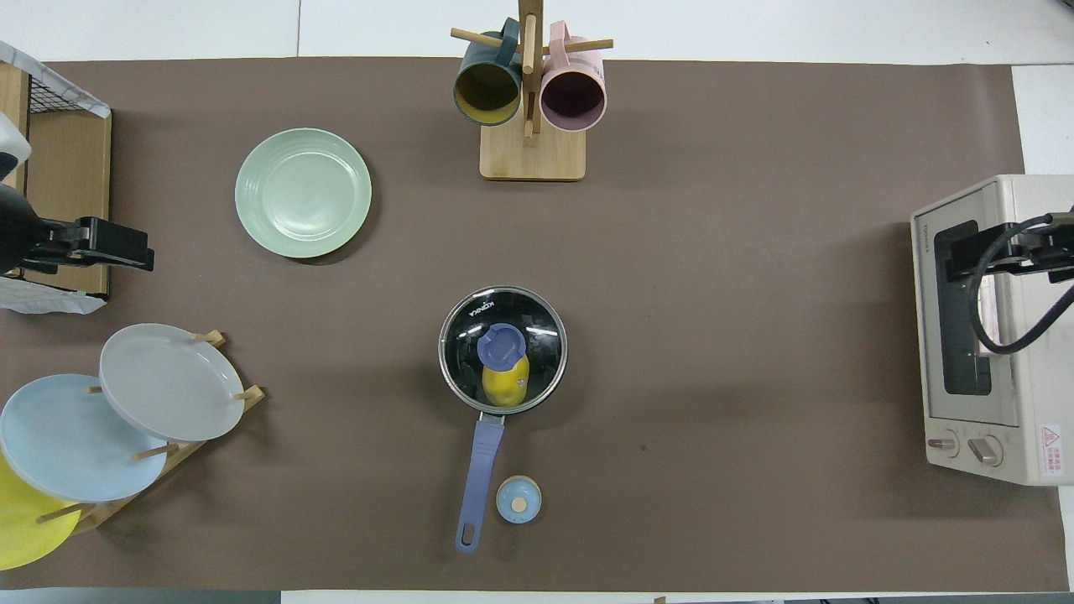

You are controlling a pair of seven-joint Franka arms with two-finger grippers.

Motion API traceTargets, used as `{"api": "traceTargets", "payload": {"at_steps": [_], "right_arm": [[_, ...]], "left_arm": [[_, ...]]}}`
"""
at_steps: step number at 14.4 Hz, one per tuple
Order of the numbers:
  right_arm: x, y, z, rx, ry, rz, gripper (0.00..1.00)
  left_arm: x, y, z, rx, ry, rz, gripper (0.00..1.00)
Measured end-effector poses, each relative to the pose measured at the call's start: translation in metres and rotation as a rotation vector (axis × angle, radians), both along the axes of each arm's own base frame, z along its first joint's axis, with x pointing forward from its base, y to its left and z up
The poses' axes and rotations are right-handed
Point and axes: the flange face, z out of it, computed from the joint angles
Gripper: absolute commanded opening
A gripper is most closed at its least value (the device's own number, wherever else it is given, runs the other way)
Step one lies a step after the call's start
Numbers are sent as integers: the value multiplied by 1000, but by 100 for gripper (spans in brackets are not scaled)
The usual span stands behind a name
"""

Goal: Transfer potato from pot to plate

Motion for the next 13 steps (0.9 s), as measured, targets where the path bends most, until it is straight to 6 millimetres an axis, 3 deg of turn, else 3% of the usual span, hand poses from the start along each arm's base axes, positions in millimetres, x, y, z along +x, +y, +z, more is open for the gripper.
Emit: {"api": "traceTargets", "payload": {"at_steps": [9,11,13], "right_arm": [[0,11,-1,23,4,16,100],[1,37,0,57,-10,55,100],[0,92,2,67,-28,68,100]], "left_arm": [[0,0,0,0,0,-1,100],[0,0,0,0,0,-1,100],[0,0,0,0,0,-1,100]]}}
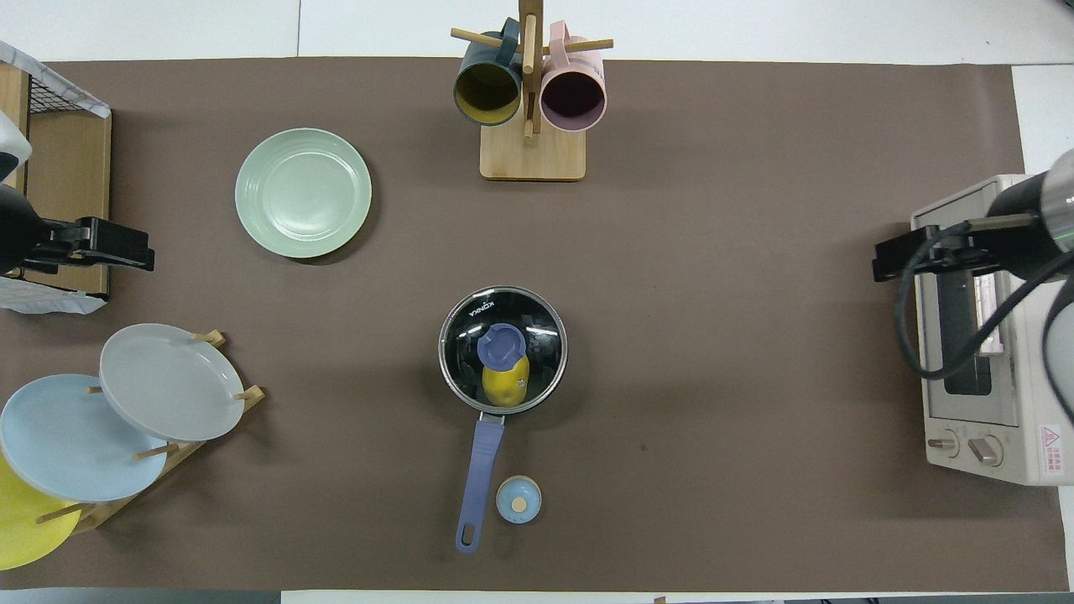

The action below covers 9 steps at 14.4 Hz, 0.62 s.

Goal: Transfer potato from pot to plate
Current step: 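Reach the right gripper over the glass lid on the saucepan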

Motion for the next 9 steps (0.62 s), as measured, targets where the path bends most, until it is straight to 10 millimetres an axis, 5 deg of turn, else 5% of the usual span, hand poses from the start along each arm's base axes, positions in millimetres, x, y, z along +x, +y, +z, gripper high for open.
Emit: {"api": "traceTargets", "payload": {"at_steps": [4,9], "right_arm": [[-17,152,-4,17,-46,-28,100],[-41,322,-83,68,-86,-68,100]], "left_arm": [[0,0,0,0,0,0,100],[0,0,0,0,-1,0,100]]}}
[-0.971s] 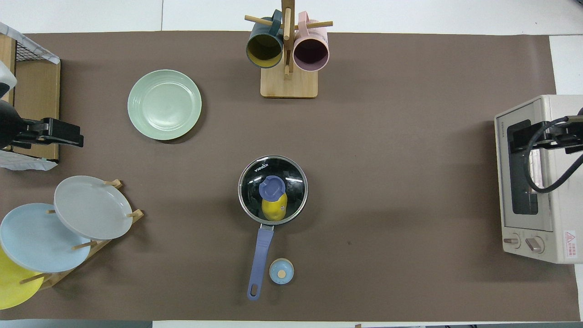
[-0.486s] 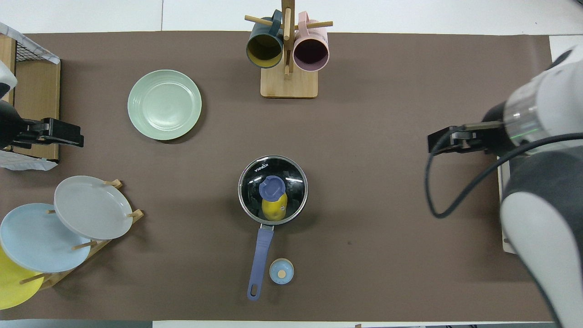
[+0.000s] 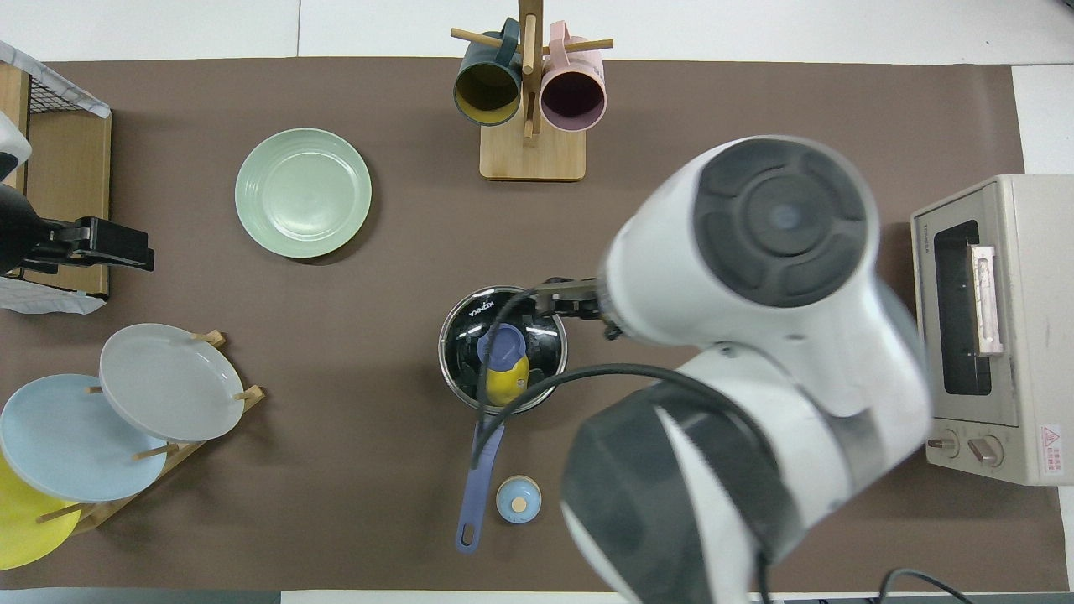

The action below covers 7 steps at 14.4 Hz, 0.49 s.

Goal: Transfer potato from pot to plate
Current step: 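Reach the right gripper over the glass lid on the saucepan, then grasp the blue knob of the glass lid with the right gripper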

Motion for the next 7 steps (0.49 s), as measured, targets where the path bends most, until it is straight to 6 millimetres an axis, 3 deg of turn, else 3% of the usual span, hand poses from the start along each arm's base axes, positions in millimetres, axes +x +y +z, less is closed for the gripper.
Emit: {"api": "traceTargets", "payload": {"at_steps": [2,4,7], "right_arm": [[-9,42,-44,-3,-15,5,100],[-9,51,-80,-20,-29,21,100],[-14,55,-111,-97,-59,72,100]], "left_arm": [[0,0,0,0,0,0,100],[0,0,0,0,0,0,100],[0,0,0,0,0,0,100]]}}
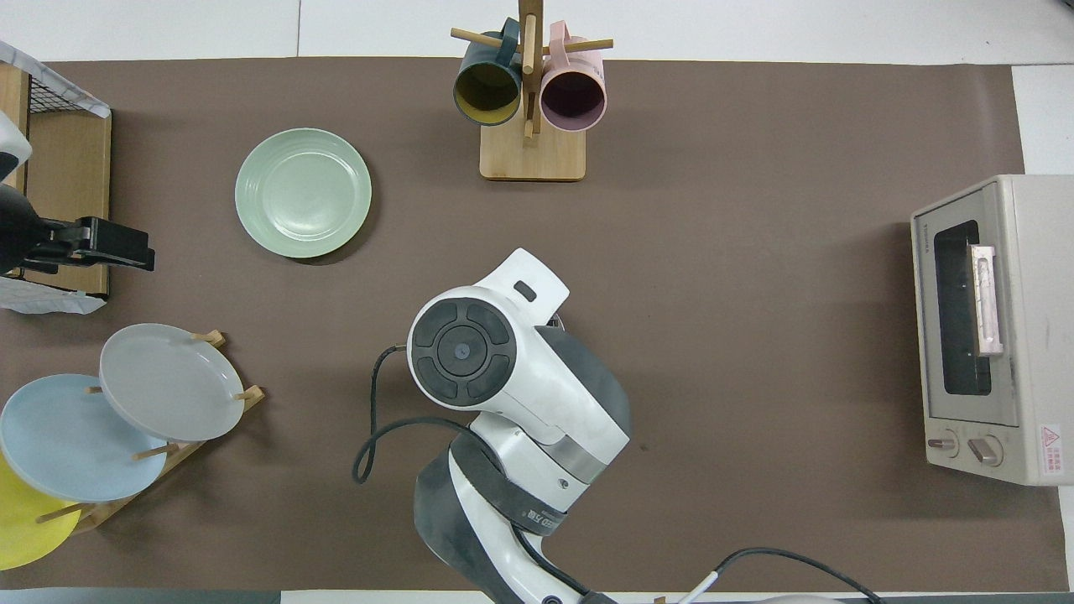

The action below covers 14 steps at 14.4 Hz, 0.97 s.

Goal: Transfer potato from pot to plate
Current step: 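Grasp the blue knob of the glass lid with the right gripper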

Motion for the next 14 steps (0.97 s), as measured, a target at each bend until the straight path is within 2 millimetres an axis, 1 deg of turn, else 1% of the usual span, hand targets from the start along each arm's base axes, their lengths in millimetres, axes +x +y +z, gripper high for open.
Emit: {"api": "traceTargets", "payload": {"at_steps": [5,6,8,9,10,13,14], "right_arm": [[-7,-3,-16,-22,16,7,100],[-8,-4,-19,-26,21,8,97],[-11,-4,-21,-29,24,10,83],[-11,-4,-21,-29,24,11,74],[-12,-4,-20,-29,24,11,62],[-13,-5,-18,-27,21,12,21],[-13,-5,-17,-26,20,12,10]], "left_arm": [[0,0,0,0,0,-1,100],[0,-1,0,0,0,-1,100],[0,-1,0,0,0,-3,100],[0,-2,0,0,0,-3,100],[0,-2,0,0,0,-4,100],[0,-2,0,0,0,-4,100],[0,-2,0,0,0,-4,100]]}}
